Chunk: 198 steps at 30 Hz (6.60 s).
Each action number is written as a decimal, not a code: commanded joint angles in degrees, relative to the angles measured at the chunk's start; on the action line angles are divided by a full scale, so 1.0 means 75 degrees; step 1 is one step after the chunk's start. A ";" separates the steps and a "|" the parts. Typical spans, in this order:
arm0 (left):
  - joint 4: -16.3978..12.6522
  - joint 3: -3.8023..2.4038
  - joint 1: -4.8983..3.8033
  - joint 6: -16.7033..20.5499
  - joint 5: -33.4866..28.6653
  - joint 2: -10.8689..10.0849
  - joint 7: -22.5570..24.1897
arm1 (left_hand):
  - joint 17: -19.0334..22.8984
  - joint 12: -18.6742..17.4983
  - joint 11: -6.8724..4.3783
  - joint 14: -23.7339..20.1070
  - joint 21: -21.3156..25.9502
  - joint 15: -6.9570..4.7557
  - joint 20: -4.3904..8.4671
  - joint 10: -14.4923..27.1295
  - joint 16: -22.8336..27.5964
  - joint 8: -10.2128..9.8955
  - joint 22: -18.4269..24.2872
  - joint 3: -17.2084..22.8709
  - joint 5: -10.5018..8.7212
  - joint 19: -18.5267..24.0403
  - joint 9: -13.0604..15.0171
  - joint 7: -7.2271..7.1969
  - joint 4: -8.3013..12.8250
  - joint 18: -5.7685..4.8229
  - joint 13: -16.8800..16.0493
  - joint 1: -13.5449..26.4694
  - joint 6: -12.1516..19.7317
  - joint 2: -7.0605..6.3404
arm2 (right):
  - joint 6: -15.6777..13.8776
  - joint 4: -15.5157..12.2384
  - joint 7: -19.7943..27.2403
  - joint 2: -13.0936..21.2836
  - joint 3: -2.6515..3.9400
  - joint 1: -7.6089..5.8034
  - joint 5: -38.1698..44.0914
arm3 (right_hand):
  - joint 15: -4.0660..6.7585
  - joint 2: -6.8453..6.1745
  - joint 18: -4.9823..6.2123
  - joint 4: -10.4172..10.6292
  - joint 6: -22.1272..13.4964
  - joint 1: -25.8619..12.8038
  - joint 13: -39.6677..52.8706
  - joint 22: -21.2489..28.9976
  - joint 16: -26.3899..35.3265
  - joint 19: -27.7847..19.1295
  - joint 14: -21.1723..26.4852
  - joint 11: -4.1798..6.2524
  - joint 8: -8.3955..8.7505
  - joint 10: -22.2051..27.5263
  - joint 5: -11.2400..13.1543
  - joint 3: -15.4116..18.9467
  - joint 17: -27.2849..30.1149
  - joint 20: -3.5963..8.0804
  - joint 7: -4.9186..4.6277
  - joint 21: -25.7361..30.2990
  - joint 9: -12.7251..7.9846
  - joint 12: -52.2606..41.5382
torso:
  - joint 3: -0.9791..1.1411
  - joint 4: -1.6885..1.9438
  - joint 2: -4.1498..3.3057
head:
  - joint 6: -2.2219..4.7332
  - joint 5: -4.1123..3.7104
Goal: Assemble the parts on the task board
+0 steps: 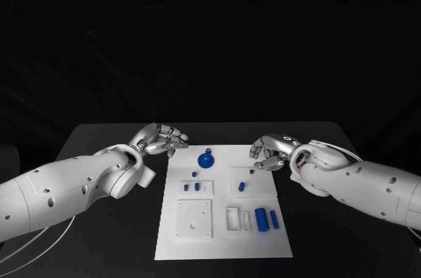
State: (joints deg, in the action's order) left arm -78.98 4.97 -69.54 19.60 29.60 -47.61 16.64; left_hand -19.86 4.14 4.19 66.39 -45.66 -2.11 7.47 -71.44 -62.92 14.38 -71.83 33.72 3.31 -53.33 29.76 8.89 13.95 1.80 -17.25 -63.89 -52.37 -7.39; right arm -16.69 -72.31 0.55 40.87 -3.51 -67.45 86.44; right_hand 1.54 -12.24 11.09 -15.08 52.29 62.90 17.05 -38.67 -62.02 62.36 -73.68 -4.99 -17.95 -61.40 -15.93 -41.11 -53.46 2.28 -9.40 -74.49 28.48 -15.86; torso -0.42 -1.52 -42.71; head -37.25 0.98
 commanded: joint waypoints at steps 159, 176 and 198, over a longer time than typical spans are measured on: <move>0.0324 -0.0005 -0.0034 0.0109 -0.1439 0.0497 0.0384 | -0.0026 -0.0031 0.0106 -0.0067 0.0462 0.0095 -0.0058 0.0288 0.0685 0.0026 0.0081 -0.0107 -0.0009 0.0147 -0.0014 0.0095 -0.0003 0.0236 -0.0028 0.0209 0.0307 0.0089 | -0.0517 -0.1769 -0.1632 -0.1433 -0.0721 0.0721 0.3143 | 0.0418 -0.0033 0.0521 0.0386 0.1252 0.0240 -0.0168 -0.0410 -0.0270 0.0410 -0.0236 0.0437 -0.0388 -0.1936 0.1309 -0.1474 0.0095 0.0267 0.0530 -0.0069 0.0061 0.0691 | -0.0133 0.0044 0.0112 | -0.0399 0.0948; 0.0330 -0.0006 -0.0054 0.0055 -0.1444 0.0543 0.0359 | -0.0035 -0.0031 0.0108 -0.0068 0.0469 0.0096 -0.0060 0.0297 0.0694 0.0026 0.0077 -0.0109 -0.0009 0.0146 -0.0016 0.0097 -0.0011 0.0238 -0.0029 0.0217 0.0314 0.0092 | -0.0190 -0.1610 -0.1840 -0.1623 -0.0822 0.0915 0.3533 | 0.0420 -0.0040 0.0521 0.0373 0.1266 0.0243 -0.0160 -0.0418 -0.0274 0.0412 -0.0237 0.0440 -0.0391 -0.1953 0.1319 -0.1482 0.0094 0.0273 0.0535 -0.0070 0.0067 0.0698 | -0.0120 0.0032 0.0113 | -0.0510 0.1084; 0.0325 -0.0006 -0.0067 0.0017 -0.1451 0.0519 0.0339 | -0.0046 -0.0032 0.0112 -0.0069 0.0477 0.0099 -0.0062 0.0310 0.0703 0.0023 0.0073 -0.0115 -0.0010 0.0145 -0.0019 0.0102 -0.0019 0.0239 -0.0028 0.0228 0.0326 0.0087 | -0.0176 -0.1520 -0.2063 -0.1636 -0.0824 0.0956 0.3669 | 0.0424 -0.0047 0.0521 0.0365 0.1277 0.0241 -0.0155 -0.0425 -0.0277 0.0413 -0.0238 0.0444 -0.0393 -0.1966 0.1339 -0.1493 0.0093 0.0277 0.0539 -0.0069 0.0072 0.0706 | -0.0133 0.0021 0.0120 | -0.0530 0.1060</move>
State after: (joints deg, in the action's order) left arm -76.39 4.98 -69.92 20.06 19.11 -43.78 18.93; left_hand -20.15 4.16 5.09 65.50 -42.36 -1.42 6.84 -69.48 -57.90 14.61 -71.19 33.13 3.31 -51.91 29.69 9.59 13.96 1.80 -17.44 -62.72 -50.23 -6.64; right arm -18.59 -83.69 -14.03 28.71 -9.68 -60.32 112.70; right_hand 4.52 -12.55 10.99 -12.26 61.40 64.87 15.87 -41.81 -63.75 65.76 -75.65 -0.91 -20.56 -73.84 -5.71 -52.03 -52.79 3.69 -5.45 -74.77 29.00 -10.74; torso -1.42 -1.33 -41.81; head -41.25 8.96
